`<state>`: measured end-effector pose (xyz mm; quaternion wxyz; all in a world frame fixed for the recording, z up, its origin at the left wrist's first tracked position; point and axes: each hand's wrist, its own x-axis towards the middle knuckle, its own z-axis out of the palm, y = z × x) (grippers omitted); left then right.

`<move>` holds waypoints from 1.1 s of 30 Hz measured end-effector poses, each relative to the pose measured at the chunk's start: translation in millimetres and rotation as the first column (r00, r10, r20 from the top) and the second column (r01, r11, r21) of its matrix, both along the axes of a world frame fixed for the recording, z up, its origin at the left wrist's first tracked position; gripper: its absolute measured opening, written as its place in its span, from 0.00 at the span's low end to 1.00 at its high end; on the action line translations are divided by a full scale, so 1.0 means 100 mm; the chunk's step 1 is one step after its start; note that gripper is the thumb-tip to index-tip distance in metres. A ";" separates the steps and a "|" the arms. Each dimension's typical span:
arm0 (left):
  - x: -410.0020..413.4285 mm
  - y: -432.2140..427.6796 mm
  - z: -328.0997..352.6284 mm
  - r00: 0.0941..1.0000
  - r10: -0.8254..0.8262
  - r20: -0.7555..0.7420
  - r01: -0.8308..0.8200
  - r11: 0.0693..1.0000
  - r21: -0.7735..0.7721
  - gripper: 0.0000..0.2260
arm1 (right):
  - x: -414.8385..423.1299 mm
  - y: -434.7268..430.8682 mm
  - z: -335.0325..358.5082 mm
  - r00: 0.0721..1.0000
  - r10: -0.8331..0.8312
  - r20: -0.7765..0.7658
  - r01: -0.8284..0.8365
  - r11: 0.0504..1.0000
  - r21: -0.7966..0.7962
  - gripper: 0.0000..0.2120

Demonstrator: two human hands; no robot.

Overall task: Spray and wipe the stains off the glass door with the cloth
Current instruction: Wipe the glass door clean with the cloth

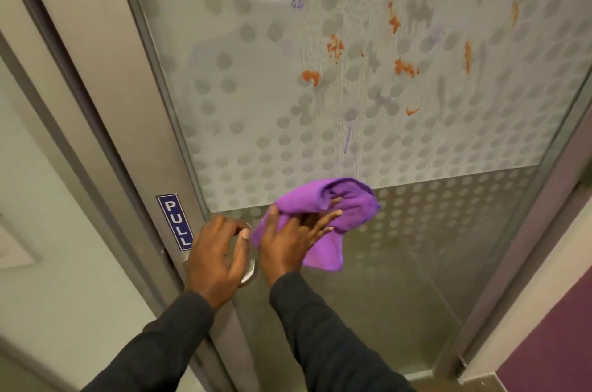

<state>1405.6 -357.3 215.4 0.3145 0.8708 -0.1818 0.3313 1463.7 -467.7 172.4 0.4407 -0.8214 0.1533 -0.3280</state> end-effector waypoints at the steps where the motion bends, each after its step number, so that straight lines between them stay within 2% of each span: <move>1: 0.00 0.06 0.02 1.000 0.001 0.005 0.000 1.000 -0.014 0.11 | -0.04 0.11 -0.10 0.999 0.035 0.024 -0.031 0.989 -0.145 0.36; 4: -0.02 0.12 0.05 1.000 0.016 -0.015 -0.017 0.998 -0.057 0.14 | -0.08 0.20 -0.26 0.996 0.083 0.034 -0.059 0.889 -0.454 0.47; 7: -0.03 0.07 0.08 1.000 0.016 -0.015 -0.016 0.999 -0.033 0.14 | -0.03 0.01 -0.30 0.991 0.118 0.060 -0.066 0.834 -0.548 0.49; 9: 0.01 0.00 0.11 1.000 0.009 0.004 -0.009 1.000 -0.003 0.13 | -0.01 -0.20 -0.20 0.995 0.088 0.045 -0.056 0.880 -0.473 0.51; 12: 0.08 -0.19 0.16 0.999 -0.009 0.051 0.005 0.998 0.065 0.13 | 0.10 -0.63 0.08 0.997 -0.033 0.072 0.052 0.961 -0.273 0.40; 15: 0.14 -0.45 0.22 0.990 0.029 0.137 -0.054 0.983 0.177 0.16 | 0.25 -1.18 0.38 0.987 -0.163 -0.006 0.161 0.979 -0.123 0.45; 18: 0.26 -0.70 0.28 0.965 0.041 0.258 -0.130 0.933 0.336 0.22 | 0.38 -1.78 0.56 0.965 -0.243 -0.098 0.248 0.968 0.035 0.49; 24: 0.63 -0.90 0.36 0.919 0.043 0.393 -0.289 0.749 0.596 0.34 | 0.51 -2.79 0.80 0.929 -0.354 -0.109 0.370 0.901 0.228 0.42; 27: 0.78 -0.88 0.34 0.885 0.051 0.464 -0.372 0.677 0.635 0.36 | 0.54 -3.26 0.90 0.919 -0.382 -0.094 0.393 0.885 0.251 0.41; 33: 0.93 -0.79 0.30 0.814 0.037 0.579 -0.473 0.620 0.626 0.36 | 0.69 -4.06 1.12 0.884 -0.459 -0.083 0.460 0.829 0.317 0.41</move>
